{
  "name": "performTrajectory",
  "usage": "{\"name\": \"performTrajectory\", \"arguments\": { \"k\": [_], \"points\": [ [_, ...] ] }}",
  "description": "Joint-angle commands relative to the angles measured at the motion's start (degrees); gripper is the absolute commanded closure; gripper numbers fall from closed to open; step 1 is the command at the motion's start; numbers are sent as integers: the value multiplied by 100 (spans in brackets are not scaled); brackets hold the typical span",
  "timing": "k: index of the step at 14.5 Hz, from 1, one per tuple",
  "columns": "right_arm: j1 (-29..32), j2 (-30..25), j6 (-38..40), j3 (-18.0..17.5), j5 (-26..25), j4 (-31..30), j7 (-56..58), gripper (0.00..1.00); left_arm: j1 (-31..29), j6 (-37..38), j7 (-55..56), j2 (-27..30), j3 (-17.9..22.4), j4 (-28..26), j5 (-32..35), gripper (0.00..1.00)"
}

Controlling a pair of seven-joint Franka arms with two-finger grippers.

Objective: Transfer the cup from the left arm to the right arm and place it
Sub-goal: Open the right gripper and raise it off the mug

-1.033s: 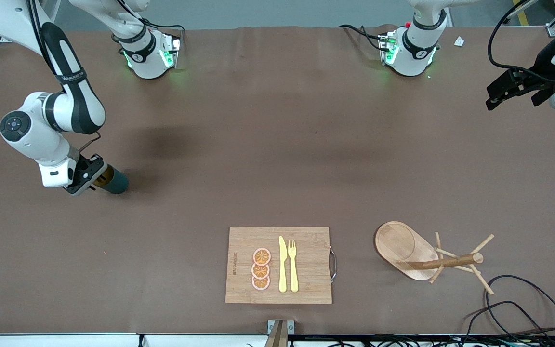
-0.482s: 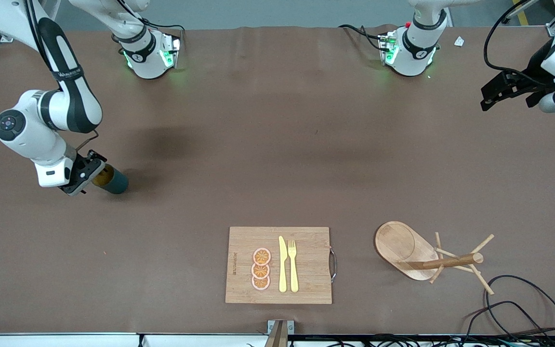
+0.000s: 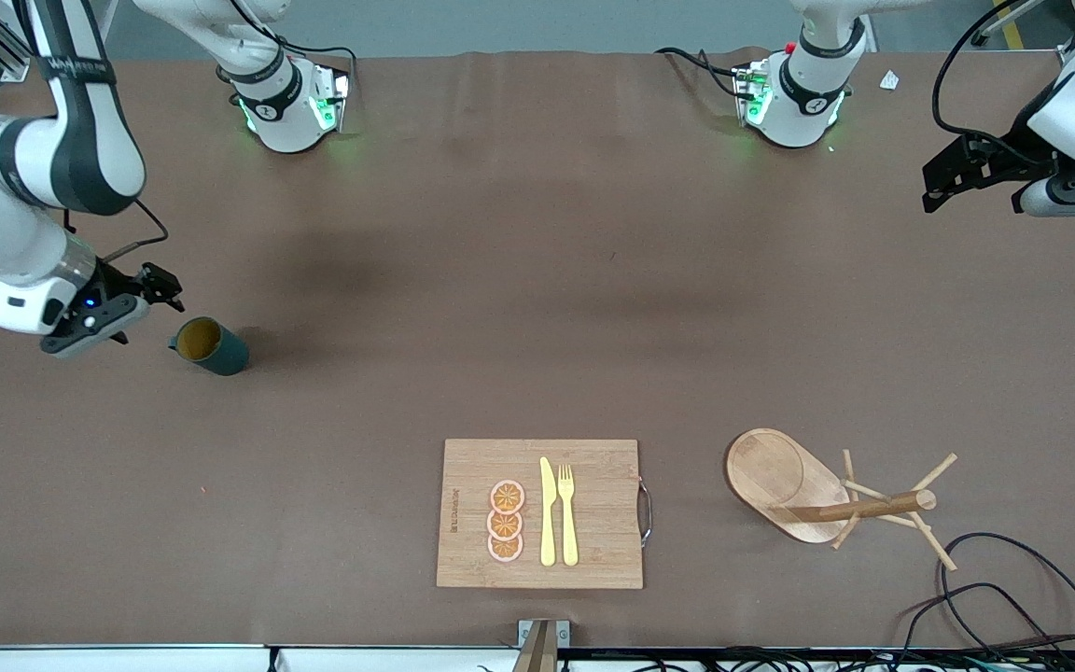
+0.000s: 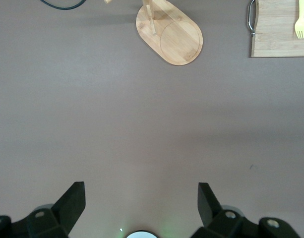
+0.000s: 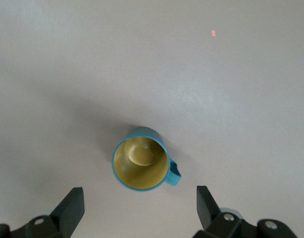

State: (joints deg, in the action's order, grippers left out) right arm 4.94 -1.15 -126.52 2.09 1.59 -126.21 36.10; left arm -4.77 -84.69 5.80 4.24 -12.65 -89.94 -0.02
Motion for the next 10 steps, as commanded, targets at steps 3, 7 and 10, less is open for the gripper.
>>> {"name": "performTrajectory", "arguments": {
  "k": [3,7,10],
  "points": [
    [51,-841,575,-77,78,-35,-1462,0,-41,-30,-97,59,-44,-15,-6,0],
    [-185,-1159,1355,-86,78,481,-2553,0,-33,-30,-97,50,-53,29,2,0],
    [-221,-1142,2137,-138,78,1184,-2782,0,-33,-30,-79,50,-53,47,29,0]
  ]
}}
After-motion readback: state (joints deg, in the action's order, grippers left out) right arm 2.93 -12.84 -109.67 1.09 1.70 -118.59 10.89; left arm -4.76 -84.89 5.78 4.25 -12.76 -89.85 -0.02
